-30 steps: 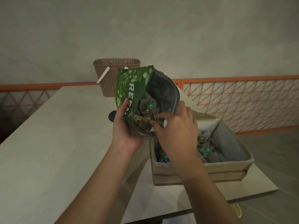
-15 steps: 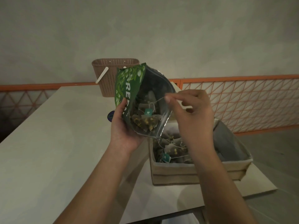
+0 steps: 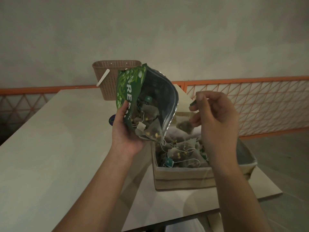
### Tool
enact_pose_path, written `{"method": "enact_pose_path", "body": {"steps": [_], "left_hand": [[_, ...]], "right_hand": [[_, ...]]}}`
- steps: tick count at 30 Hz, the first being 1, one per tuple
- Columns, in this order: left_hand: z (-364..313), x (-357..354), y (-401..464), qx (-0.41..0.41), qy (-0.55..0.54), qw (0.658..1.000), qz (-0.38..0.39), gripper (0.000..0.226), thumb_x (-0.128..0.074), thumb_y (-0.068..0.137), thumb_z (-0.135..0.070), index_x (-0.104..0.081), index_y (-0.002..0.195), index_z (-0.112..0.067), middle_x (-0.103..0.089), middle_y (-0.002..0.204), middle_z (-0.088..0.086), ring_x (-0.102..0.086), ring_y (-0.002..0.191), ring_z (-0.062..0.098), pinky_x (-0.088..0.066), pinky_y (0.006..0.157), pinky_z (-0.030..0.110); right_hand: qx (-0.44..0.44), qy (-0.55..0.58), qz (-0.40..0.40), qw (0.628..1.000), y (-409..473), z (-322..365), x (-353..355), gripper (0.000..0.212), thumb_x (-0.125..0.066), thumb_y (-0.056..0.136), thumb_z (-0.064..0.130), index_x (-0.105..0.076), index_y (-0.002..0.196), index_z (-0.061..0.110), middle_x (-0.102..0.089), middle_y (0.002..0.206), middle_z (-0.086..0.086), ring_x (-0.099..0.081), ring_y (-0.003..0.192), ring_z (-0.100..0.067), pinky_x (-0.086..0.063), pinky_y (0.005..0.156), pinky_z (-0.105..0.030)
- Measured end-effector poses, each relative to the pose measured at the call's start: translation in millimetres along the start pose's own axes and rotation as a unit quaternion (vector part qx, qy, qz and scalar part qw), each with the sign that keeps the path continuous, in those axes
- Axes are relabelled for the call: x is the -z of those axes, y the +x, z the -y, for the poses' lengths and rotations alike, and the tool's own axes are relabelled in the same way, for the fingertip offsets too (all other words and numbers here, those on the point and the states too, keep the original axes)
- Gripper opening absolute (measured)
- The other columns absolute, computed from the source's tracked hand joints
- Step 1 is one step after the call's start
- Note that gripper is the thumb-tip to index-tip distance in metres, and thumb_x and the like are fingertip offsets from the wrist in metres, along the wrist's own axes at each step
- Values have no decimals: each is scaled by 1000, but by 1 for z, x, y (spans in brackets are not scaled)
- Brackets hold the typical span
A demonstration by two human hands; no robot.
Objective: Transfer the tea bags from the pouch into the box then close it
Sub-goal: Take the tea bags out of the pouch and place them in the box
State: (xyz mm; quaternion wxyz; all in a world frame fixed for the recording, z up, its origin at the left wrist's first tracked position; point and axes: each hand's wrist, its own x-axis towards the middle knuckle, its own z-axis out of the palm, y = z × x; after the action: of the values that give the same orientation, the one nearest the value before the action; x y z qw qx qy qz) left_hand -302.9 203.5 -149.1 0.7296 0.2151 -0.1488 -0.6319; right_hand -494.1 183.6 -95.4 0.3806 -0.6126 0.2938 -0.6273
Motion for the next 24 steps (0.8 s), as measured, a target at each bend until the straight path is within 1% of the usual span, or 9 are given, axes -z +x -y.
{"method": "enact_pose_path", "body": {"steps": [4, 6, 8, 10, 12, 15, 19, 22, 24], "left_hand": [[0, 0, -1, 2, 8, 1000, -2, 65, -51, 96, -58, -53, 149, -22, -53, 152, 9, -49, 142, 31, -42, 114, 47], [1, -2, -2, 3, 2, 1000, -1, 66, -51, 95, -60, -55, 147, -20, -56, 150, 13, -52, 138, 33, -47, 109, 49], [2, -4, -3, 1, -8, 1000, -2, 67, -49, 95, -61, -57, 145, -17, -59, 145, 16, -56, 134, 35, -55, 99, 49], [2, -4, -4, -6, -3, 1000, -13, 67, -49, 95, -60, -56, 146, -16, -57, 147, 14, -54, 137, 33, -53, 102, 45], [1, -4, -4, -11, 3, 1000, -24, 67, -51, 96, -58, -53, 149, -17, -53, 153, 11, -49, 142, 29, -44, 112, 43], [1, -3, -4, -19, 3, 999, -27, 67, -56, 95, -55, -52, 150, -17, -49, 156, 9, -47, 144, 28, -36, 119, 43], [0, -1, -4, -24, -3, 1000, -20, 65, -54, 95, -57, -55, 147, -17, -54, 151, 11, -51, 140, 30, -44, 112, 44], [-2, 0, -4, -20, -2, 1000, -23, 66, -50, 96, -59, -53, 149, -19, -54, 151, 10, -51, 139, 31, -48, 107, 46], [-3, 0, -4, -25, -5, 999, -22, 65, -50, 97, -58, -53, 149, -21, -54, 151, 10, -51, 139, 31, -48, 108, 47]], "right_hand": [[-5, -110, 67, 992, -5, -17, 3, 7, -64, 90, 36, -69, 87, 33, -60, 95, 5, -59, 84, -6, -54, 72, -30], [3, -124, 90, 988, -10, -20, -1, 4, -69, 85, 39, -70, 87, 36, -54, 104, 10, -56, 99, -8, -52, 84, -30], [10, -146, 135, 980, -17, -22, -6, 13, -71, 83, 39, -72, 95, 35, -49, 110, 12, -51, 107, -5, -46, 90, -22], [29, -219, 179, 959, -23, -24, -12, 32, -67, 83, 49, -70, 111, 34, -44, 118, 11, -46, 114, -4, -41, 91, -13], [71, -317, 208, 923, -29, -27, -17, 50, -56, 83, 61, -63, 124, 34, -41, 123, 5, -45, 119, -11, -44, 96, -21], [90, -377, 253, 886, -33, -30, -21, 43, -51, 86, 61, -65, 116, 33, -43, 115, 2, -46, 114, -18, -52, 92, -40], [57, -286, 281, 914, -30, -35, -16, 21, -66, 86, 44, -68, 103, 32, -48, 111, 8, -51, 106, -12, -51, 87, -31], [28, -201, 225, 953, -26, -28, -10, 12, -71, 85, 36, -65, 95, 33, -53, 109, 14, -55, 98, -1, -51, 80, -20], [11, -140, 175, 974, -23, -23, -3, 11, -71, 86, 28, -61, 90, 31, -58, 103, 10, -59, 92, -6, -54, 76, -27]]}}
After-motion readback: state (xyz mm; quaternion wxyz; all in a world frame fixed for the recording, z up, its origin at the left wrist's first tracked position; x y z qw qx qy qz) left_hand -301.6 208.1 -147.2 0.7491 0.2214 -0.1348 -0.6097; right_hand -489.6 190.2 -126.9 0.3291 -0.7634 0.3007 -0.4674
